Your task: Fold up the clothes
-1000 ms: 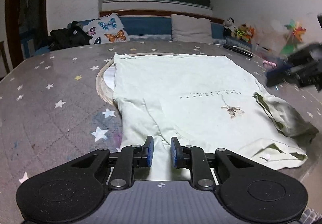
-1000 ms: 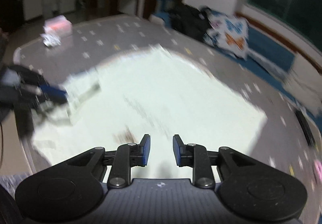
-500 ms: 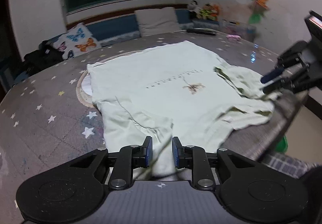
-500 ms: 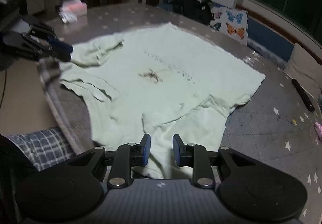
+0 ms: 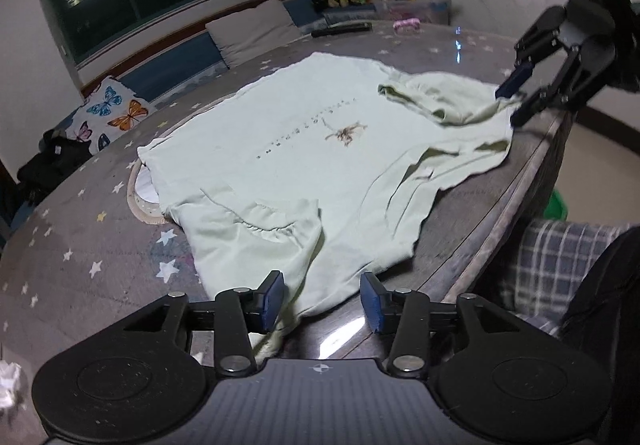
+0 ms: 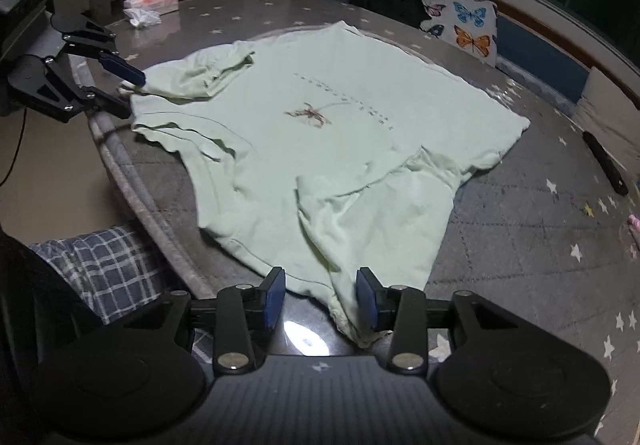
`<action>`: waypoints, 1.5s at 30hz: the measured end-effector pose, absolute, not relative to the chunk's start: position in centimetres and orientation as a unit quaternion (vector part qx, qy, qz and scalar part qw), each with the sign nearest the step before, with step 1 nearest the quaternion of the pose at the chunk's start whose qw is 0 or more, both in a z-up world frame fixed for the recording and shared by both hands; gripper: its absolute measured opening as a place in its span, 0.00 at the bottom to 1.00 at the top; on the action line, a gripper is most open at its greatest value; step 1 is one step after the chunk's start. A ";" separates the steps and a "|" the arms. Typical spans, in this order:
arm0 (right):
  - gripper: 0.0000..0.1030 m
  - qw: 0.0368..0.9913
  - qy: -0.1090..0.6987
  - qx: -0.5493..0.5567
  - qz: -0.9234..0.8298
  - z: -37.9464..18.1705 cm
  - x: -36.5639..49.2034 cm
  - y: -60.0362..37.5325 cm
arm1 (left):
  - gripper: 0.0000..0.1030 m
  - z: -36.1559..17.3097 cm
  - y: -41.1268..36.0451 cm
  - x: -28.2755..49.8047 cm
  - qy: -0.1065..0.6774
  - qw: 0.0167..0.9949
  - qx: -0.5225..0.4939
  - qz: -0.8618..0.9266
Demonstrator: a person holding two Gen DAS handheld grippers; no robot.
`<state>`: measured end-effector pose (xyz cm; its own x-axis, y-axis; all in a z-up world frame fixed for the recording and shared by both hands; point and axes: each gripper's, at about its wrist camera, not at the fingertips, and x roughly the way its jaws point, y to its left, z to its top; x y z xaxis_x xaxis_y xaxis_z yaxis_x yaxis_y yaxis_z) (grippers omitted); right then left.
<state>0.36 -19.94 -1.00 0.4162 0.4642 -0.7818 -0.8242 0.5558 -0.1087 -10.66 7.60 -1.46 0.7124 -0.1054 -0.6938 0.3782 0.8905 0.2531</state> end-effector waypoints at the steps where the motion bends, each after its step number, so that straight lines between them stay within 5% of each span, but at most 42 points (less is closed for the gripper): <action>1: 0.38 0.805 0.363 -0.246 0.400 -1.1 0.5 -20.0 | 0.44 -1.6 7.7 -10.6 0.355 0.904 0.198 -0.133; 14: 0.38 0.798 0.358 -0.259 0.409 -1.2 0.7 -19.8 | 0.43 -1.9 9.1 -10.1 0.358 0.897 0.217 -0.141; 20: 0.38 0.794 0.357 -0.255 0.420 -1.1 0.8 -20.0 | 0.14 -2.1 9.4 -9.4 0.361 0.897 0.204 -0.156; 25: 0.38 0.794 0.364 -0.246 0.420 -1.3 0.8 -20.3 | 0.06 -2.3 9.1 -9.0 0.355 0.904 0.190 -0.146; 29: 0.12 0.811 0.357 -0.244 0.394 -1.4 0.9 -20.3 | 0.04 -1.7 9.1 -9.2 0.337 0.917 0.174 -0.123; 31: 0.08 0.818 0.349 -0.242 0.388 -1.2 0.6 -20.3 | 0.04 -1.0 9.1 -9.5 0.322 0.927 0.161 -0.107; 45: 0.07 0.866 0.253 -0.215 0.374 5.5 -6.7 -22.9 | 0.03 5.7 8.1 -16.6 0.234 0.959 0.144 -0.068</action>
<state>-6.72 -22.93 5.53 0.5926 0.5391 -0.5985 -0.7562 0.6283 -0.1829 -16.57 8.10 5.68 0.8812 -0.0627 -0.4686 0.1975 0.9494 0.2443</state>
